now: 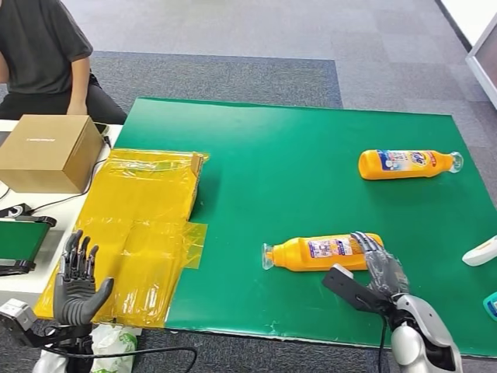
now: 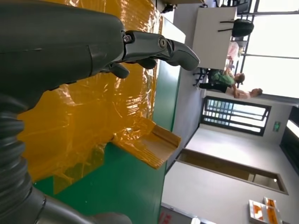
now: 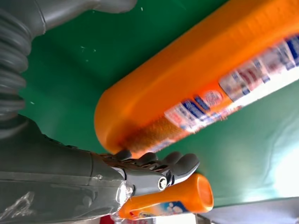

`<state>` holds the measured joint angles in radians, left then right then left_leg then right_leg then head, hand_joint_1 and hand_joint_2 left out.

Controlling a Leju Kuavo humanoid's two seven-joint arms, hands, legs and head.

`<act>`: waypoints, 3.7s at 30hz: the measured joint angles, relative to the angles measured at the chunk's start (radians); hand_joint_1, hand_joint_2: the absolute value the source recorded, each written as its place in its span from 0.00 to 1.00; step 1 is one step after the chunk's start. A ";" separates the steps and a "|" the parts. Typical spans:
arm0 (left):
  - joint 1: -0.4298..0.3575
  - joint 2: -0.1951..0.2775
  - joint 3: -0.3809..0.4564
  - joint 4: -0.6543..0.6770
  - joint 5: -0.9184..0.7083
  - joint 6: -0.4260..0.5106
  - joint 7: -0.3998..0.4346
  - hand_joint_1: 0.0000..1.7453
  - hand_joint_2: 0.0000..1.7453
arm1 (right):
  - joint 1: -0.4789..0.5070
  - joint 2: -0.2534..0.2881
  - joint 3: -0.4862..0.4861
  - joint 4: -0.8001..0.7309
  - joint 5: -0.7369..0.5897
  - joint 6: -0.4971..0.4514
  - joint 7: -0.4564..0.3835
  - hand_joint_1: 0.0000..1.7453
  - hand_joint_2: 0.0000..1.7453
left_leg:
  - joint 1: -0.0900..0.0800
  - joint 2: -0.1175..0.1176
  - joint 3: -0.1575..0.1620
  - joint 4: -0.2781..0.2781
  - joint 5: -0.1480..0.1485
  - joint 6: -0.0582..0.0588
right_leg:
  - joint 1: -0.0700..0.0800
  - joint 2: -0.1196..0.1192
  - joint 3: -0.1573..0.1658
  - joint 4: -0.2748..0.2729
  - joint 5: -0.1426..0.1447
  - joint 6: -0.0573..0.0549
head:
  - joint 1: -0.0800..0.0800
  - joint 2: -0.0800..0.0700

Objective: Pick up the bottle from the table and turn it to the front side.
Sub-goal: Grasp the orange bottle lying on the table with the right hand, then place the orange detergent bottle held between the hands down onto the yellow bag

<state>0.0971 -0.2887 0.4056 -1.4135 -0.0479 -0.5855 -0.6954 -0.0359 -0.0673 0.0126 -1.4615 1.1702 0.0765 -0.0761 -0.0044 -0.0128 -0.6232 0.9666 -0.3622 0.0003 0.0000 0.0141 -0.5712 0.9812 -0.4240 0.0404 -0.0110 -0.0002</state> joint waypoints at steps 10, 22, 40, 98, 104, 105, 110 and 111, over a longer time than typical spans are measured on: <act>-0.028 0.014 -0.030 0.046 0.016 0.020 0.000 0.00 1.00 | -0.183 -0.046 0.071 0.230 0.056 -0.013 0.012 0.00 1.00 | 0.000 0.000 0.001 0.000 0.002 0.000 | 0.000 0.000 0.000 0.000 0.001 0.000 | 0.000 0.000; -0.033 0.028 -0.052 0.070 0.022 0.033 0.000 0.00 1.00 | -0.275 -0.049 0.130 0.388 0.087 -0.032 0.019 0.00 1.00 | 0.000 0.000 0.001 0.000 0.003 0.001 | 0.000 0.000 0.000 0.000 0.003 0.001 | 0.000 0.000; -0.030 0.034 -0.052 0.076 0.027 0.039 0.000 0.00 1.00 | -0.313 -0.065 0.196 0.417 0.124 0.011 0.028 1.00 1.00 | 0.000 0.000 0.001 0.000 0.003 0.001 | 0.000 0.000 0.000 0.000 0.003 0.001 | 0.000 0.000; -0.090 0.191 -0.532 0.041 0.103 -0.015 0.081 1.00 1.00 | -0.195 0.306 0.550 0.432 -0.266 -0.293 -0.228 0.00 1.00 | 0.001 0.000 -0.002 0.000 0.003 -0.001 | 0.001 0.000 -0.003 0.000 0.000 -0.002 | 0.000 0.000; -0.087 0.173 -0.533 -0.019 -0.150 0.224 0.050 1.00 1.00 | -0.167 0.297 0.545 0.353 -0.248 -0.303 -0.204 0.00 1.00 | 0.001 0.000 -0.001 0.000 0.002 -0.001 | 0.001 -0.001 -0.002 0.000 0.000 -0.002 | 0.000 0.000; -0.087 0.164 -0.535 -0.046 -0.238 0.303 0.051 1.00 1.00 | -0.156 0.294 0.539 0.331 -0.240 -0.304 -0.195 0.00 1.00 | 0.001 0.000 -0.001 0.000 0.002 -0.001 | 0.001 0.000 -0.001 0.000 0.000 -0.002 | 0.000 0.000; -0.068 0.129 -0.541 -0.188 -0.605 0.618 0.100 1.00 1.00 | -0.102 0.286 0.484 0.227 -0.198 -0.296 -0.156 0.00 1.00 | 0.001 0.000 0.000 0.000 0.002 -0.002 | 0.001 0.001 -0.003 0.000 0.001 -0.002 | 0.000 0.000; -0.063 0.124 -0.541 -0.214 -0.665 0.674 0.108 1.00 1.00 | -0.094 0.286 0.473 0.212 -0.190 -0.293 -0.151 0.00 1.00 | 0.001 0.000 -0.001 0.000 0.002 -0.002 | 0.001 0.001 -0.003 0.000 0.002 -0.002 | 0.000 0.000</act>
<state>0.0336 -0.1650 -0.1358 -1.6275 -0.7124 0.0882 -0.5877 -0.1302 0.2187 0.4856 -1.2495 0.9805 -0.2164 -0.2272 -0.0035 -0.0127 -0.6238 0.9665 -0.3597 -0.0018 0.0006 0.0146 -0.5739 0.9814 -0.4225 0.0380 -0.0113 -0.0003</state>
